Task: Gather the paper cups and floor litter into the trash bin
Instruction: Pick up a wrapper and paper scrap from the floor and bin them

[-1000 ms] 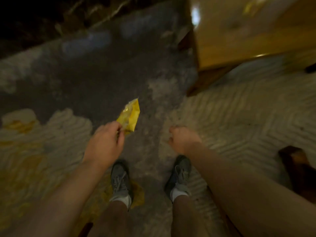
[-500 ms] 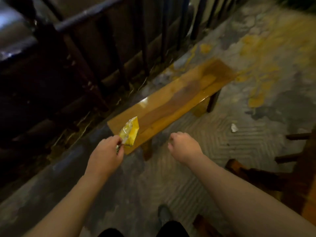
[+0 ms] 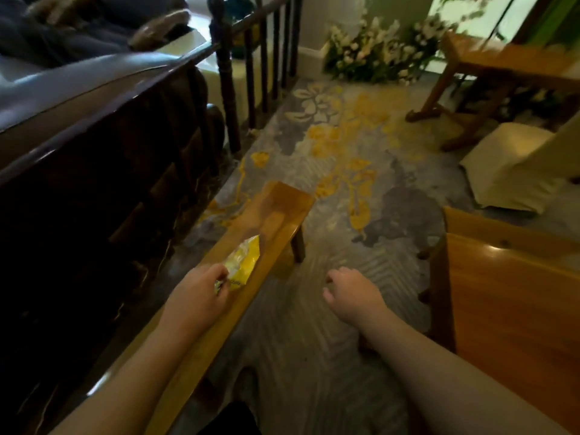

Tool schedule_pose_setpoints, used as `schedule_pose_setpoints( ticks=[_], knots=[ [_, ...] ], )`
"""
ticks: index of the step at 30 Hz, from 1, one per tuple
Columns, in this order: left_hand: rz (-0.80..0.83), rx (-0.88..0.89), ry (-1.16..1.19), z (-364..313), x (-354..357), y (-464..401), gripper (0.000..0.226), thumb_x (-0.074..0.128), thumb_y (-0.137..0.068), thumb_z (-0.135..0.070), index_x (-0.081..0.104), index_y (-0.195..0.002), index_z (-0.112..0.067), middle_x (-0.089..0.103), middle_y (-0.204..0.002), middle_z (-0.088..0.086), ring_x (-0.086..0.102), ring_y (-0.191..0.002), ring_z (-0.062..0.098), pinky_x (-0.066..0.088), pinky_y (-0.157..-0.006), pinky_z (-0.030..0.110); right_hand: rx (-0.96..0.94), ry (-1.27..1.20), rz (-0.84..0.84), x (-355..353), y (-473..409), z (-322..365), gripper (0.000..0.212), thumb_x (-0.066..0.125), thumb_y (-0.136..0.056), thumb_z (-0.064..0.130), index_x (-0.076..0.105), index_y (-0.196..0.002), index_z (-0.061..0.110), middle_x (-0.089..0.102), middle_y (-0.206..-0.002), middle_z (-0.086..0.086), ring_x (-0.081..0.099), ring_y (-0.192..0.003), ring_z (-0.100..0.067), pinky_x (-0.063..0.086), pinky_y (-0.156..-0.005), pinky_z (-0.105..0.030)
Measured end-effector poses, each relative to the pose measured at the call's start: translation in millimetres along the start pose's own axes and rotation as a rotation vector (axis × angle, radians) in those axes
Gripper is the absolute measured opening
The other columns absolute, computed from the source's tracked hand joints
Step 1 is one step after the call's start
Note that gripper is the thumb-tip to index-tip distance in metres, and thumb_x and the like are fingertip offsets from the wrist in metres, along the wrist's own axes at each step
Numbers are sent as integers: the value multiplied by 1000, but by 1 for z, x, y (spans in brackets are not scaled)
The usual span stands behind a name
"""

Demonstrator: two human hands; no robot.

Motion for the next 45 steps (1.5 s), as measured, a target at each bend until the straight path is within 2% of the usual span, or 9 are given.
schedule_pose_setpoints(
  ticks=[3,7,11,16,28,31,37,42,45],
  knots=[
    [71,106,17,-15,16,-61,10,61,-89,-31,63,-97,-27,61,-91,-9,57,-85,12,50,-68,30,97,2,-23,-15,-14,-28,30,54,-90,36,63,-110,16,63,-108,-6,59,-105,-26,52,-86,-41],
    [136,210,7,-38,35,-133,7,60,-89,-34,60,-95,-31,59,-88,-13,53,-82,7,41,-63,22,203,-24,-33,-32,-32,-55,34,54,-90,37,60,-119,19,63,-113,-1,57,-108,-22,50,-86,-37],
    [203,311,-1,-71,61,-191,8,60,-88,-34,60,-95,-31,59,-89,-14,54,-83,8,44,-65,23,297,-77,-77,-45,-48,-87,27,55,-89,39,63,-108,21,61,-101,1,59,-100,-20,52,-82,-36],
    [292,410,3,-128,112,-246,8,62,-87,-32,62,-94,-26,61,-88,-8,56,-84,15,45,-64,29,403,-150,-55,-37,-67,-146,26,54,-91,37,62,-107,18,61,-103,-3,58,-101,-23,50,-84,-38],
    [427,353,10,-235,259,-362,10,65,-85,-22,65,-92,-15,65,-89,6,61,-85,30,50,-67,43,457,-249,166,24,-180,-303,29,49,-93,37,60,-109,16,56,-114,-9,55,-110,-29,50,-88,-42],
    [446,340,15,-239,305,-393,10,65,-84,-19,64,-91,-12,65,-88,9,60,-85,33,50,-67,46,473,-260,216,47,-220,-328,30,48,-94,37,60,-111,15,53,-116,-9,54,-112,-29,50,-89,-44],
    [542,282,21,-208,425,-436,11,63,-86,-22,63,-94,-14,62,-90,8,59,-85,31,48,-63,40,589,-315,253,126,-298,-375,32,51,-95,35,57,-118,14,49,-122,-9,54,-112,-30,50,-90,-46],
    [617,238,15,-165,548,-451,12,62,-88,-20,65,-95,-11,62,-92,10,58,-87,32,43,-67,38,686,-369,294,240,-362,-415,36,53,-94,33,56,-124,13,50,-126,-11,51,-117,-32,48,-94,-44],
    [663,191,-8,-133,620,-450,15,60,-89,-21,65,-98,-10,62,-97,13,57,-93,34,47,-73,44,713,-382,319,314,-398,-436,37,53,-95,32,58,-124,10,51,-124,-12,52,-116,-34,48,-94,-44]
  ],
)
Point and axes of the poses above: each hand's wrist, its own y-axis away from the middle knuckle, its own x-axis out of the palm, z = x × y, the point moved 8 cm from there along -y, towards the middle knuckle
